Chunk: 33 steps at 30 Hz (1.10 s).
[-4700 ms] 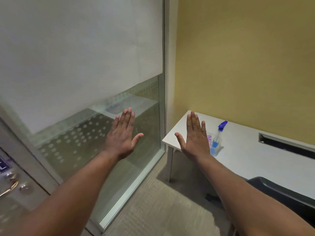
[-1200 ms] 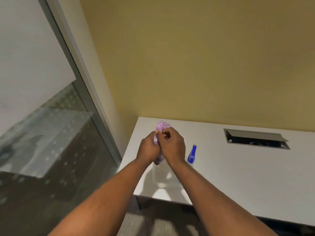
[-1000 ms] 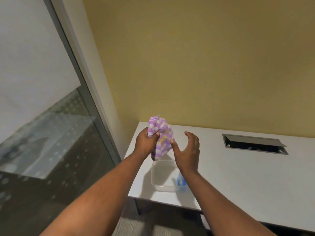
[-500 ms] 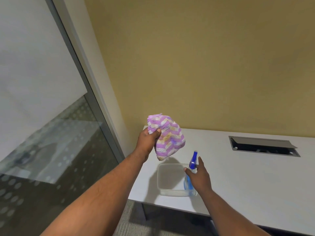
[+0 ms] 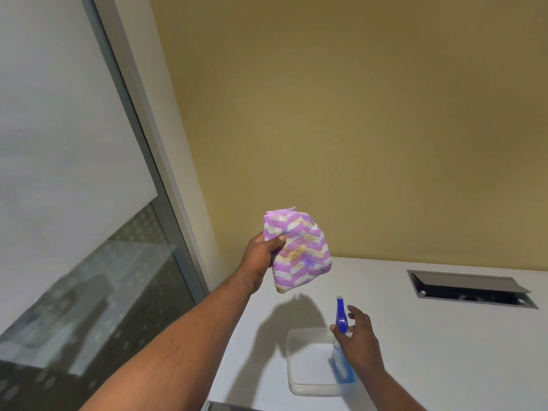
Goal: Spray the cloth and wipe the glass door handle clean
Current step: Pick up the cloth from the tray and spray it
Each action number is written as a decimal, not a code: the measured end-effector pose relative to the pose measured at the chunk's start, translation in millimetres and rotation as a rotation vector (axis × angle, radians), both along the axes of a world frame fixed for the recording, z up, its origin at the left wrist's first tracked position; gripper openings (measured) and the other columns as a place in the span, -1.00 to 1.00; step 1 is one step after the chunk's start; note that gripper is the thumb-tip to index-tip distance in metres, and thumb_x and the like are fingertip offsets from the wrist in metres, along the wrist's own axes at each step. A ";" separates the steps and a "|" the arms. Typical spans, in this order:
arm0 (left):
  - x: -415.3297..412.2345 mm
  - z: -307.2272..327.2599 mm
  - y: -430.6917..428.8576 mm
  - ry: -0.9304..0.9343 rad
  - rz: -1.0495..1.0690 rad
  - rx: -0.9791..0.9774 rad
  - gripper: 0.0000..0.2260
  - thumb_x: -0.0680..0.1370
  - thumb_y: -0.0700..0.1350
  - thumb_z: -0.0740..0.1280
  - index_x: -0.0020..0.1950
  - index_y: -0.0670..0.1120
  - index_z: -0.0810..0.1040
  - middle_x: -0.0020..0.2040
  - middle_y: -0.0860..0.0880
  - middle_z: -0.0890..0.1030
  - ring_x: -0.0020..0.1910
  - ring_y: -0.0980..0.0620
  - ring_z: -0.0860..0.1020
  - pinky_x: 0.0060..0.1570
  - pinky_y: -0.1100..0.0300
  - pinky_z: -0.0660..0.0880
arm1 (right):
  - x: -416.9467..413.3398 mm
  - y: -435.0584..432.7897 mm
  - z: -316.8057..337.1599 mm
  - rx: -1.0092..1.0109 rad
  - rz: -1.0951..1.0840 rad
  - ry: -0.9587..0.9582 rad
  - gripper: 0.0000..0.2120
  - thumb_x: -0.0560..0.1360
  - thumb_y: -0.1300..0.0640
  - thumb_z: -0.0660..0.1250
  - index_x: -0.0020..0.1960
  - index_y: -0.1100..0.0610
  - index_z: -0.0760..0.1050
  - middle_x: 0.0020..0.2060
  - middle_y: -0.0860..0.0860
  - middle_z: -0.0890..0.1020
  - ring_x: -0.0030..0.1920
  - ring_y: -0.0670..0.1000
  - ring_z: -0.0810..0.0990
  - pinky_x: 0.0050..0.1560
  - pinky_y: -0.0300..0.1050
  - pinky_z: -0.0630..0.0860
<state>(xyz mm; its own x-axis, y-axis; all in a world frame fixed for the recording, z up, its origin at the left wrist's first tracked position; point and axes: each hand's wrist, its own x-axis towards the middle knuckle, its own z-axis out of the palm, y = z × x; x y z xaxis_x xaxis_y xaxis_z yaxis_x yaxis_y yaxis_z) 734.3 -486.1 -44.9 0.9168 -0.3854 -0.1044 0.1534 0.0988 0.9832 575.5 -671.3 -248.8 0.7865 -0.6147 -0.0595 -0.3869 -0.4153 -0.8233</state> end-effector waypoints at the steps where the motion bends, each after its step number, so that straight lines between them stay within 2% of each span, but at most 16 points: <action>1: 4.6 0.3 1.3 -0.004 -0.011 0.001 -0.88 0.62 -0.21 0.36 0.08 -0.04 0.67 -0.04 -0.07 0.75 -0.07 -0.12 0.69 0.10 -0.09 0.56 | 2.6 1.4 -0.1 0.014 -0.001 0.022 -0.37 0.49 0.02 0.55 0.48 -0.01 0.38 0.28 -0.06 0.51 -0.01 0.02 0.65 0.08 -0.01 0.53; 3: 11.7 0.7 3.7 -0.005 -0.026 -0.001 -0.88 0.63 -0.21 0.35 0.09 -0.04 0.66 -0.03 -0.08 0.75 -0.04 -0.13 0.70 0.14 -0.13 0.58 | 5.4 4.0 -2.4 0.030 0.015 0.046 -0.34 0.48 -0.01 0.56 0.50 -0.04 0.38 0.23 -0.09 0.49 -0.02 -0.01 0.63 0.07 -0.04 0.49; 6: 16.9 2.0 6.9 -0.007 -0.039 -0.008 -0.88 0.63 -0.21 0.35 0.10 -0.05 0.65 -0.01 -0.09 0.75 -0.01 -0.15 0.70 0.17 -0.17 0.58 | 7.5 6.6 -7.4 0.013 0.033 0.082 -0.39 0.49 -0.07 0.54 0.46 0.01 0.42 0.27 -0.06 0.50 0.07 0.05 0.63 0.16 0.01 0.51; 9: 18.3 4.3 8.0 -0.006 -0.044 -0.013 -0.88 0.63 -0.21 0.35 0.09 -0.05 0.66 -0.02 -0.09 0.75 -0.03 -0.14 0.70 0.18 -0.17 0.58 | 7.8 12.3 -4.9 -0.031 0.022 0.062 -0.46 0.50 -0.02 0.53 0.42 0.05 0.45 0.26 -0.05 0.54 0.06 0.08 0.62 0.12 -0.01 0.51; 14: 18.8 20.9 6.2 -0.030 -0.047 -0.023 -0.87 0.62 -0.21 0.36 0.13 -0.09 0.65 0.02 -0.13 0.74 0.00 -0.17 0.69 0.20 -0.19 0.57 | 10.4 19.6 42.8 -0.017 -0.025 -0.186 -0.78 0.55 0.20 0.43 0.16 0.05 0.52 0.07 -0.04 0.62 0.02 0.02 0.62 -0.06 -0.15 0.50; 17: 18.1 44.6 3.8 -0.062 -0.039 -0.054 -0.86 0.62 -0.23 0.35 0.13 -0.10 0.66 0.02 -0.14 0.74 0.01 -0.18 0.68 0.16 -0.13 0.58 | 18.6 24.0 93.1 -0.016 -0.031 -0.347 -0.87 0.54 0.24 0.40 -0.05 0.03 0.51 -0.12 -0.08 0.62 -0.13 -0.05 0.61 -0.14 -0.09 0.48; 19: 18.9 63.0 2.2 -0.093 -0.033 -0.079 -0.85 0.61 -0.23 0.34 0.13 -0.09 0.66 0.00 -0.12 0.74 -0.02 -0.15 0.68 0.06 -0.02 0.59 | 25.1 28.3 129.6 -0.047 -0.017 -0.455 -0.83 0.54 0.13 0.38 -0.20 0.02 0.44 -0.31 -0.06 0.54 -0.31 -0.01 0.51 -0.27 -0.06 0.45; 21: 19.1 85.1 1.0 -0.120 -0.032 -0.110 -0.84 0.61 -0.24 0.33 0.12 -0.08 0.65 -0.02 -0.10 0.74 -0.07 -0.09 0.70 -0.06 0.08 0.62 | 29.6 34.5 171.8 -0.112 0.033 -0.561 -0.77 0.51 -0.01 0.31 -0.28 0.01 0.37 -0.40 -0.06 0.45 -0.38 0.00 0.41 -0.33 -0.02 0.39; 24: 20.8 117.0 -0.7 -0.160 -0.031 -0.144 -0.82 0.62 -0.26 0.30 0.12 -0.07 0.64 -0.07 -0.05 0.74 -0.14 -0.02 0.71 -0.22 0.18 0.61 | 33.4 45.8 238.7 -0.206 0.142 -0.675 -0.74 0.50 0.04 0.31 -0.32 0.01 0.34 -0.42 -0.07 0.43 -0.39 0.04 0.41 -0.35 0.04 0.39; 26: 22.4 135.7 -1.4 -0.185 -0.031 -0.168 -0.82 0.61 -0.26 0.29 0.13 -0.07 0.63 -0.07 -0.05 0.74 -0.15 -0.01 0.71 -0.24 0.20 0.61 | 33.1 54.3 283.0 -0.267 0.186 -0.740 -0.73 0.49 0.06 0.32 -0.33 0.04 0.33 -0.43 -0.05 0.42 -0.39 0.07 0.42 -0.36 0.05 0.38; 28: 23.2 151.7 -1.6 -0.209 -0.035 -0.189 -0.81 0.61 -0.27 0.30 0.15 -0.08 0.63 -0.06 -0.06 0.73 -0.15 -0.02 0.70 -0.24 0.19 0.61 | 30.8 62.9 322.8 -0.304 0.208 -0.775 -0.71 0.49 0.01 0.29 -0.35 0.01 0.30 -0.45 -0.04 0.40 -0.41 0.05 0.39 -0.36 0.03 0.36; 33: 21.6 176.4 0.8 -0.263 -0.039 -0.208 -0.81 0.62 -0.28 0.28 0.15 -0.09 0.62 -0.11 -0.05 0.73 -0.20 0.00 0.70 -0.30 0.23 0.59 | 25.3 76.2 377.4 -0.257 0.202 -0.763 -0.64 0.44 -0.12 0.24 -0.45 0.02 0.30 -0.54 -0.06 0.33 -0.47 -0.01 0.29 -0.41 -0.05 0.26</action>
